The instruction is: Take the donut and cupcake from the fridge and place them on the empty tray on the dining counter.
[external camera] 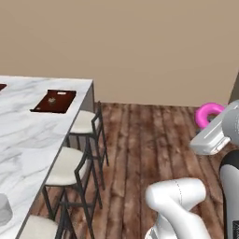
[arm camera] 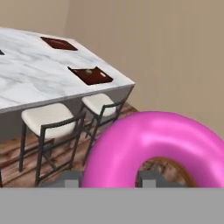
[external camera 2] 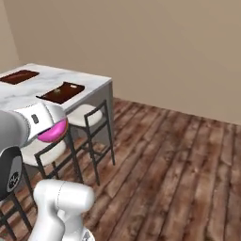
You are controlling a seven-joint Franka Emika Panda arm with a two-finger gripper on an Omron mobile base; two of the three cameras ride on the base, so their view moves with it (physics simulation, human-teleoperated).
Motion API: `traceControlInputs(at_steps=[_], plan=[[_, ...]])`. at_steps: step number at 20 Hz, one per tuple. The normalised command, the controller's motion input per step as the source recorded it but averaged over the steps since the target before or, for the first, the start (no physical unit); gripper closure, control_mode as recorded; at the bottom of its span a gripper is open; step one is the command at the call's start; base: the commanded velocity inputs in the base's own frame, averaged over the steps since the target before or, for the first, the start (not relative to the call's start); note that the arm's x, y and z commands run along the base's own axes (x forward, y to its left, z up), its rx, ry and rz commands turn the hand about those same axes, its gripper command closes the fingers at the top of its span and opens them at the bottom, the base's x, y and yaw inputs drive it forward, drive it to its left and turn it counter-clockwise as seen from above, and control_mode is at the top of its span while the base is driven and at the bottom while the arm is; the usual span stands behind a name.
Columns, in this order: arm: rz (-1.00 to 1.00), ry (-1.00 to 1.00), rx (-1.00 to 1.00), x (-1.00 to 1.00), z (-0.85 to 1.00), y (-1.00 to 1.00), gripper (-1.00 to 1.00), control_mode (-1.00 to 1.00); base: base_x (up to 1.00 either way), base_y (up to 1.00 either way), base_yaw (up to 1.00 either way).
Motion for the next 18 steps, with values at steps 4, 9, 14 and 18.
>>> traceControlInputs(at_steps=[4, 9, 14, 18], plan=[[0.0, 0.0, 0.0, 0.0, 0.0, 0.0, 1.0, 1.0, 1.0, -0.63, 0.44], [0.0, 0.0, 0.0, 0.0, 0.0, 0.0, 1.0, 1.0, 1.0, -0.64, 0.45], [0.0, 0.0, 0.0, 0.0, 0.0, 0.0, 1.0, 1.0, 1.0, -0.66, 0.46], [0.0, 0.0, 0.0, 0.0, 0.0, 0.0, 1.0, 1.0, 1.0, -0.66, 0.48]])
